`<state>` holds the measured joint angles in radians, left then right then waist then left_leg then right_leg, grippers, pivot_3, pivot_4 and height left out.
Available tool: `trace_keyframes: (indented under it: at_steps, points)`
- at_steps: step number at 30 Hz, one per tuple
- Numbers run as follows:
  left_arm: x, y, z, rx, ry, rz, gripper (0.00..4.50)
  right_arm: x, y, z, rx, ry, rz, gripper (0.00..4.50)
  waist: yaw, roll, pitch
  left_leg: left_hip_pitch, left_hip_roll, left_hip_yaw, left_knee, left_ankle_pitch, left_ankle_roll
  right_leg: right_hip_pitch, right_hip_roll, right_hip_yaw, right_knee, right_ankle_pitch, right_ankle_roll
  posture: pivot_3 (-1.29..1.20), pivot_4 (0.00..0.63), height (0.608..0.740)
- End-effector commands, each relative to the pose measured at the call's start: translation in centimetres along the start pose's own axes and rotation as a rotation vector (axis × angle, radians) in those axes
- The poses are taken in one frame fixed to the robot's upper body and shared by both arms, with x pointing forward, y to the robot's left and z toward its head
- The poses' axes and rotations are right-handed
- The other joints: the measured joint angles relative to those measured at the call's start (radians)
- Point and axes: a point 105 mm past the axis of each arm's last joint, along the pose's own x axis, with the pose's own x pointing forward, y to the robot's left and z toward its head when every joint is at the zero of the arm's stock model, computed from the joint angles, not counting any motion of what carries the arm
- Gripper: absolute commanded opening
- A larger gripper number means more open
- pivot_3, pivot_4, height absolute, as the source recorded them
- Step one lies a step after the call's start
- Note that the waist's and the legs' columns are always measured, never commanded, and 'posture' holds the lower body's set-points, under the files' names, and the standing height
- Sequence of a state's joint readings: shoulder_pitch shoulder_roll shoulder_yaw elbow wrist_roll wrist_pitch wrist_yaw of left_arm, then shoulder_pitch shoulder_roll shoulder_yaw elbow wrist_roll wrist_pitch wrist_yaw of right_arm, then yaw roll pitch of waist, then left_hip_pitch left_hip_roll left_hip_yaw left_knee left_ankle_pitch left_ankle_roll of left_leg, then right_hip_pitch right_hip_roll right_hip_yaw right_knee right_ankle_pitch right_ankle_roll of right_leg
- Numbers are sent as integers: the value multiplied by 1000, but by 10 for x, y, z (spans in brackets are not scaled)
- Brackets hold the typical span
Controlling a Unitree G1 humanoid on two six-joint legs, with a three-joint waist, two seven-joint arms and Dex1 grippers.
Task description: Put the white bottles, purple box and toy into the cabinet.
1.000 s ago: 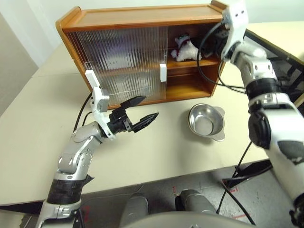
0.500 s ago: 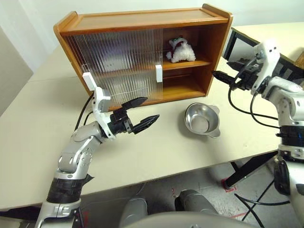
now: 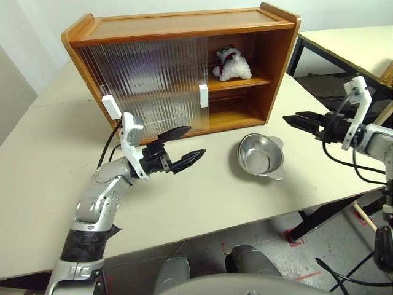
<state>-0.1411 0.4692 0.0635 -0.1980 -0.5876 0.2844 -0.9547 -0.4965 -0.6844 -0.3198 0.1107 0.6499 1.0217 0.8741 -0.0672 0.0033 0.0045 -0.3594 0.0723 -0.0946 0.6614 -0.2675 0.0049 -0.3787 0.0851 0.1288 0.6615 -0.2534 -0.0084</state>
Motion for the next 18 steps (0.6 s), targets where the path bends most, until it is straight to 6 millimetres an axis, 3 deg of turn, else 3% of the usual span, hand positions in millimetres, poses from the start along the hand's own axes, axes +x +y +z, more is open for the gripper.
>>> trace_keyframes:
  at_steps: [1,4,12,18]
  points:
    - [1,-1,-2,-5,7,-5,4500,-8,-5,-2,66,9,-7,4471,2,0,0,-1,0,0,0,0,0,-1,0,0,0,-1,0,-90,0,740]
    - [1,-1,-2,-5,5,-5,4500,-9,-10,-8,135,16,-18,4471,4,0,0,-6,0,1,0,-1,1,-5,0,0,0,-1,0,-85,0,740]
    - [0,0,0,1,6,5,4500,-6,-36,-17,621,-127,-17,4471,10,0,-1,-5,0,1,2,-2,3,-5,1,0,3,-1,0,-71,0,740]
    - [-1,0,0,2,9,11,4500,-5,-48,-30,739,-160,-49,4471,16,0,-1,-5,0,1,2,-2,4,-2,1,0,4,-1,0,-62,0,740]
